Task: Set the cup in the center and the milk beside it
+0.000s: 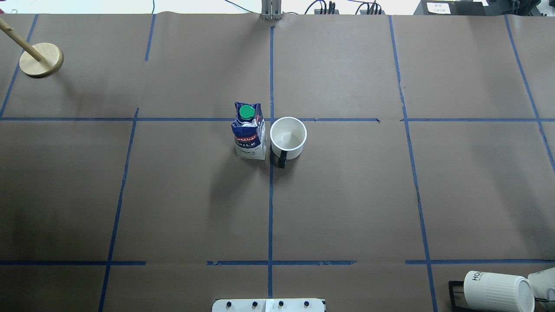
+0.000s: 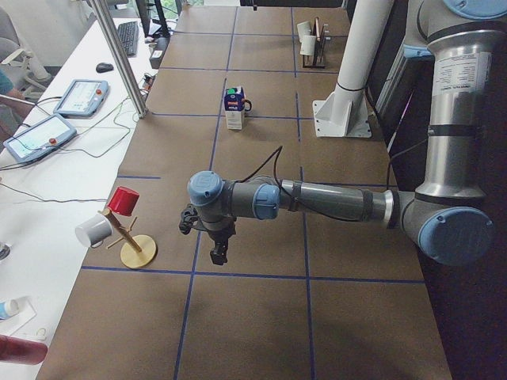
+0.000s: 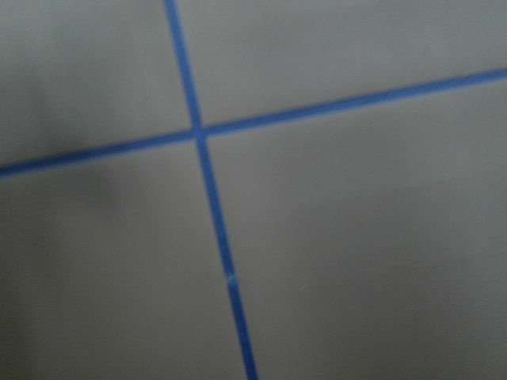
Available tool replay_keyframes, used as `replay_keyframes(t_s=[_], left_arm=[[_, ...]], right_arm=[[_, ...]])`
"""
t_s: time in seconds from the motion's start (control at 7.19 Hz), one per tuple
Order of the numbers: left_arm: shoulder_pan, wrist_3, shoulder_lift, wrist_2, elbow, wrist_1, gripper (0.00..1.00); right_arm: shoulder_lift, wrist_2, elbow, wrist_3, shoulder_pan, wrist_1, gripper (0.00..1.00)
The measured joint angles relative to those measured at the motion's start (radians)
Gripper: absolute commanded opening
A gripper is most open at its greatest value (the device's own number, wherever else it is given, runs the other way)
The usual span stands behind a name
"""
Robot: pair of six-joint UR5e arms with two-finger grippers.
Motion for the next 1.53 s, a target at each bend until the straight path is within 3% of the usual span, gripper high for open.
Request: replay_keyframes(t_s=[1.53], left_arm=[[-0.001,-0.002,0.013,0.01,0.01,0.0,1.0]], right_arm=[[0.002,0.014,0.003,0.045,-0.001,0.003,1.0]])
